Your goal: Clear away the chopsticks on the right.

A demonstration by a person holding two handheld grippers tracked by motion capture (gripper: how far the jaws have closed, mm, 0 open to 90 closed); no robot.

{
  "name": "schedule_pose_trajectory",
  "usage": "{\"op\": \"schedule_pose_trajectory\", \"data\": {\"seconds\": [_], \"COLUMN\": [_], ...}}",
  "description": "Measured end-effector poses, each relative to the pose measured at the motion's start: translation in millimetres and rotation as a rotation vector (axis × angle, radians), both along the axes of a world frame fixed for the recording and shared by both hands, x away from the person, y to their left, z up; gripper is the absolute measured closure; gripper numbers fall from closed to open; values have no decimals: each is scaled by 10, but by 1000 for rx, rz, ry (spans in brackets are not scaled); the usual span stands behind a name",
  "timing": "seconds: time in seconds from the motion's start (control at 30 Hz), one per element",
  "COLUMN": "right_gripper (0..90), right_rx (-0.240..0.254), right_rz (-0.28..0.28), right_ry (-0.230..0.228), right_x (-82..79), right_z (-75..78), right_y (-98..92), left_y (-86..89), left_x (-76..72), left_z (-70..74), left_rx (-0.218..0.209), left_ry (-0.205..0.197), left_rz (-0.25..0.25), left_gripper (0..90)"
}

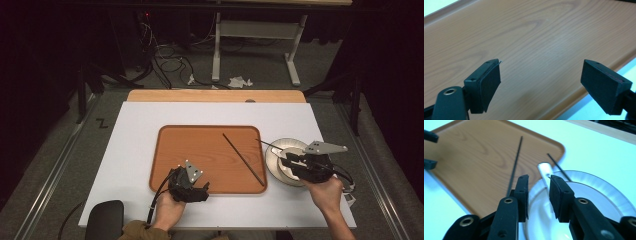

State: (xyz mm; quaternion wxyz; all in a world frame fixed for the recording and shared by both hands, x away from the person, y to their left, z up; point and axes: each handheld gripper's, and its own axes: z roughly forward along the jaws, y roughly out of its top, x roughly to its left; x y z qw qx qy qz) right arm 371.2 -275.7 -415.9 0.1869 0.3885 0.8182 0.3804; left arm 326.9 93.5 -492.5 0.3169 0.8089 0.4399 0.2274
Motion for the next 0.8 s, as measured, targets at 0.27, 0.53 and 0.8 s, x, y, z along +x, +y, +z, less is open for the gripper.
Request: {"op": "schedule_pose_trajectory", "data": {"seconds": [0.27,0.53,0.8], "right_gripper": [725,746,761], "right_rx": [38,28,27], "right_rz": [-91,-162,-250], "right_ry": [-21,-30,18], "right_x": [29,66,132], "right_z": [66,60,-37], "right_y": [-319,-540,-797], "left_y": [3,-22,-32], "left_x": [-3,-13,-8], "left_z": [3,-4,-16], "left_rx": [2,9,20], "left_ry": [-2,-2,0], "left_rz": [-1,-13,-17], "left_gripper": [165,165,165]}}
